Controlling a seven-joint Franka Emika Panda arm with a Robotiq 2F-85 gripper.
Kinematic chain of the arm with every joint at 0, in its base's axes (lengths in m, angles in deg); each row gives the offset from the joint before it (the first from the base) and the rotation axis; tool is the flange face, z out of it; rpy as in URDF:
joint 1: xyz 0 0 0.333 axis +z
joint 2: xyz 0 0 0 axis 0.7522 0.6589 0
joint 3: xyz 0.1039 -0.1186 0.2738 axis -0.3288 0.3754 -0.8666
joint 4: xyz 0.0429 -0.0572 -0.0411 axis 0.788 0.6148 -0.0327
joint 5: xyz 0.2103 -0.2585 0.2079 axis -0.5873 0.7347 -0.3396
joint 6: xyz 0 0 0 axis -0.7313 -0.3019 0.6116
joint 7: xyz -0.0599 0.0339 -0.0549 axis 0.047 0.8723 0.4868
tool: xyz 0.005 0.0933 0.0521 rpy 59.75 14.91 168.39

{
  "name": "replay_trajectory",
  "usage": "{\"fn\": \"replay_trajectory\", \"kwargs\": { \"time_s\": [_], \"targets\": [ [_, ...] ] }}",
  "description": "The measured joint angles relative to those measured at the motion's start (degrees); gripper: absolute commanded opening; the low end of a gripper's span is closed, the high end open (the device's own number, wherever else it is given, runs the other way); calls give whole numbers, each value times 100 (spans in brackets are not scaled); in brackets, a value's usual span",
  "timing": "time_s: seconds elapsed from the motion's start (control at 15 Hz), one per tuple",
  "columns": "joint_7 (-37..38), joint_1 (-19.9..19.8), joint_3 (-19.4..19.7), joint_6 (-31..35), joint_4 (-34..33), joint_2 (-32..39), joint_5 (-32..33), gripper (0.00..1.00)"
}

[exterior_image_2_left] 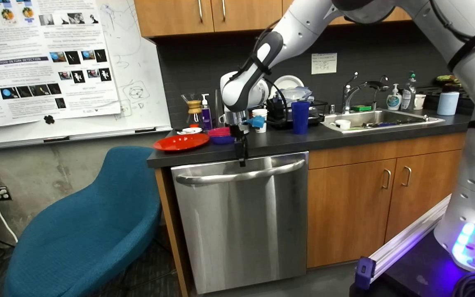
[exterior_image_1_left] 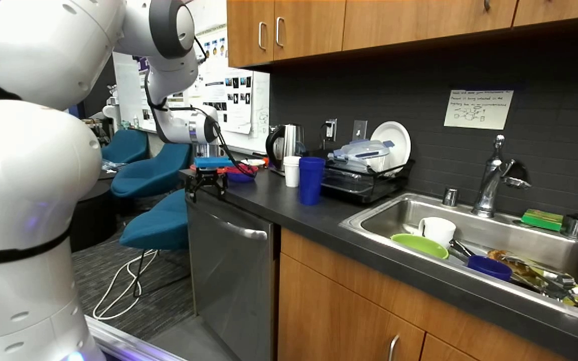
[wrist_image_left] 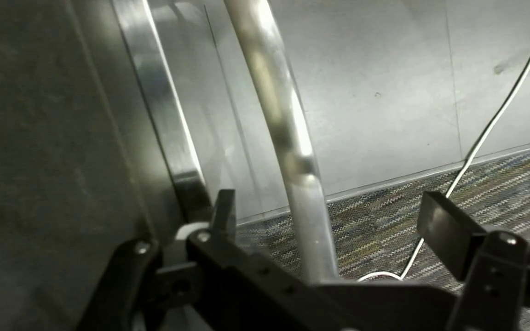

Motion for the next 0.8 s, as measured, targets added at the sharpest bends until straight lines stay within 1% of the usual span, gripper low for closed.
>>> {"fn": "replay_trajectory", "kwargs": {
  "time_s": [0.4, 0.6, 0.8],
  "targets": [
    [11, -49, -36, 401, 303, -103, -214, 100],
    [72, -48, -60, 530, 497, -200, -217, 100],
    [223, 51, -71, 549, 734, -381, -129, 100]
  ]
}}
